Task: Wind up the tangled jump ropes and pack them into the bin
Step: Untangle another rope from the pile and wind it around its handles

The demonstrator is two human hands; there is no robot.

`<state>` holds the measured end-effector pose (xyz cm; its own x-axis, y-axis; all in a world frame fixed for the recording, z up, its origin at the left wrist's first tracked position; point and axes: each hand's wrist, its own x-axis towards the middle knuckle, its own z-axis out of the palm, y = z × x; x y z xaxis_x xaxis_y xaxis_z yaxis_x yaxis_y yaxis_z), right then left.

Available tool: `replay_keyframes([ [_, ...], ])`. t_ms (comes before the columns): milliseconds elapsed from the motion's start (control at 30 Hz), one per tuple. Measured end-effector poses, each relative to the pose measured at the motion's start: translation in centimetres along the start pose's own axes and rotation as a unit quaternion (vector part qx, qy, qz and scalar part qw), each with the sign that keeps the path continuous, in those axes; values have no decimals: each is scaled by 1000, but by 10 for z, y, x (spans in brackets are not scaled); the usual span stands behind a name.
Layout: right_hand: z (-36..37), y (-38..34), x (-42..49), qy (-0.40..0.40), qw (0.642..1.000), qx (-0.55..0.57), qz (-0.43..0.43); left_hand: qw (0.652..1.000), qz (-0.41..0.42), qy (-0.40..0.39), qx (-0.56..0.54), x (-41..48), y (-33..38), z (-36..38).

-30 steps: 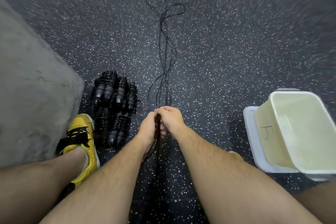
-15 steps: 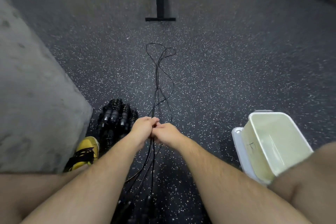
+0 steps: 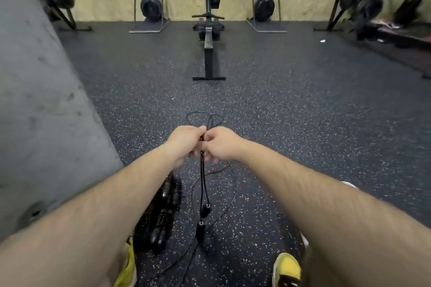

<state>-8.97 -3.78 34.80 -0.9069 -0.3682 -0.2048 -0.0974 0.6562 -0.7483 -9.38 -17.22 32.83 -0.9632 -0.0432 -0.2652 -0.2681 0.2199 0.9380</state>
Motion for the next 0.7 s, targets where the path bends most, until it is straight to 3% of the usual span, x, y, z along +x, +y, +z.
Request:
replay_keyframes([
  [167,-30,-19,-9,-3,999,53,8,996,57,-58,-27,-8,19,3],
  [400,-62,-12,3,22,997,-16,66,995,47,-25,-80,11,32,1],
  [467,-73,-3,11,67,992,-49,99,998,31,1,-49,19,34,-5],
  [600,-91,8,23,194,971,31,137,998,-13,51,-37,33,33,-20],
  [700,-89,4,25,191,969,84,131,997,-30,59,-40,35,30,-19],
])
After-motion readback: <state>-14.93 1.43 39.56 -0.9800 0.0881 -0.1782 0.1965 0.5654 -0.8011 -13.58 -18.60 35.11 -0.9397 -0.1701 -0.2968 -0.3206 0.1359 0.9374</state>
